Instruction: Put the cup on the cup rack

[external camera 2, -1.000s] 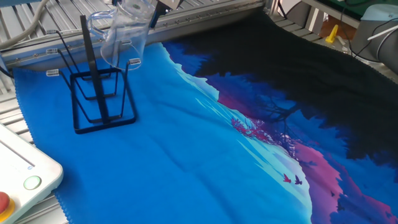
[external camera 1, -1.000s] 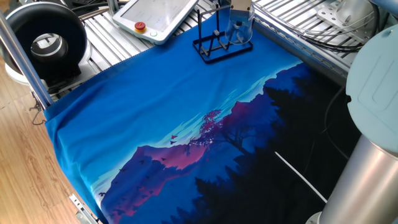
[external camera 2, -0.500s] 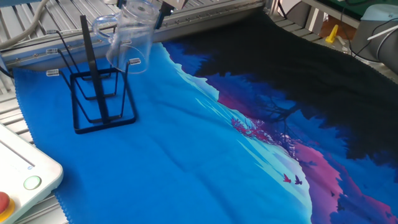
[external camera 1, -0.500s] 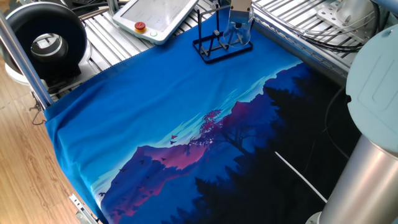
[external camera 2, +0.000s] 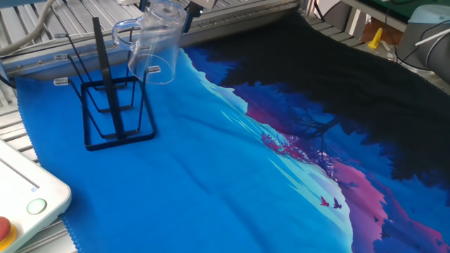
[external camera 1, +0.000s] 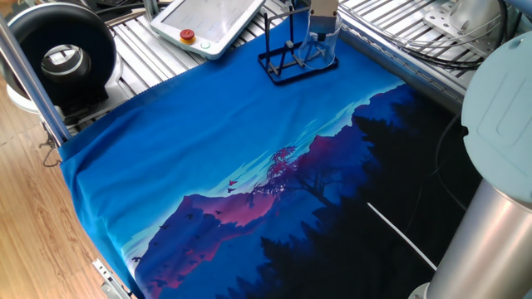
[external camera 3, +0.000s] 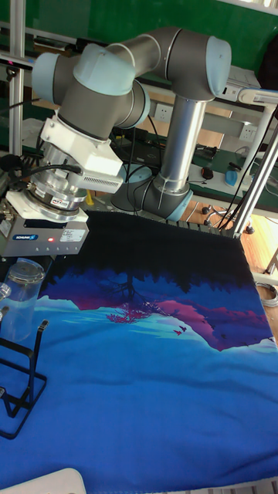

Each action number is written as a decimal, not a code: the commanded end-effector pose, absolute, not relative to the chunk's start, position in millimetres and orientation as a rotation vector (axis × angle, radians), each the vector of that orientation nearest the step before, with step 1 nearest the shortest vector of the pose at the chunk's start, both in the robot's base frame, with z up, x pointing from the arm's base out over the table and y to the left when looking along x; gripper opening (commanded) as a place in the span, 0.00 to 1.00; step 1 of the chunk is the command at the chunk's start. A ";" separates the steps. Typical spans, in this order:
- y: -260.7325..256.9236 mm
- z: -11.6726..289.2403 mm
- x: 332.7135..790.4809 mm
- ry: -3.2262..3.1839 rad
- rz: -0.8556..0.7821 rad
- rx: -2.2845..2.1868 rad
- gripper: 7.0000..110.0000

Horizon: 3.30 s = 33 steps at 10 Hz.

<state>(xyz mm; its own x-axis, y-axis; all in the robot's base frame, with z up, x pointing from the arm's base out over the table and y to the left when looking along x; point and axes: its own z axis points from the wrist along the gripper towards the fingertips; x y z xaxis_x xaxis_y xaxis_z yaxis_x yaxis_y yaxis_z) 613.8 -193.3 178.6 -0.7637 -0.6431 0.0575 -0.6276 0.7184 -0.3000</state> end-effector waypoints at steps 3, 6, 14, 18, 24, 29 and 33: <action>-188.0 176.5 602.8 2.910 -0.413 -1.048 0.57; -187.9 176.5 603.2 2.925 -0.412 -0.979 0.57; -189.3 177.1 604.7 2.913 -0.424 -1.006 0.57; -221.6 152.3 636.4 2.886 -0.416 -1.063 0.57; -217.9 133.2 653.8 2.875 -0.350 -1.060 0.57; -209.6 121.9 646.4 2.915 -0.283 -1.059 0.57; -208.2 126.2 636.2 2.949 -0.255 -1.071 0.57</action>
<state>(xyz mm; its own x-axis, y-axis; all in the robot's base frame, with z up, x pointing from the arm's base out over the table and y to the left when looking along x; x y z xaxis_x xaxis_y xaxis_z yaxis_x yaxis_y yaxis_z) 639.8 -210.9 125.8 -0.7641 -0.6421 0.0612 -0.6418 0.7473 -0.1720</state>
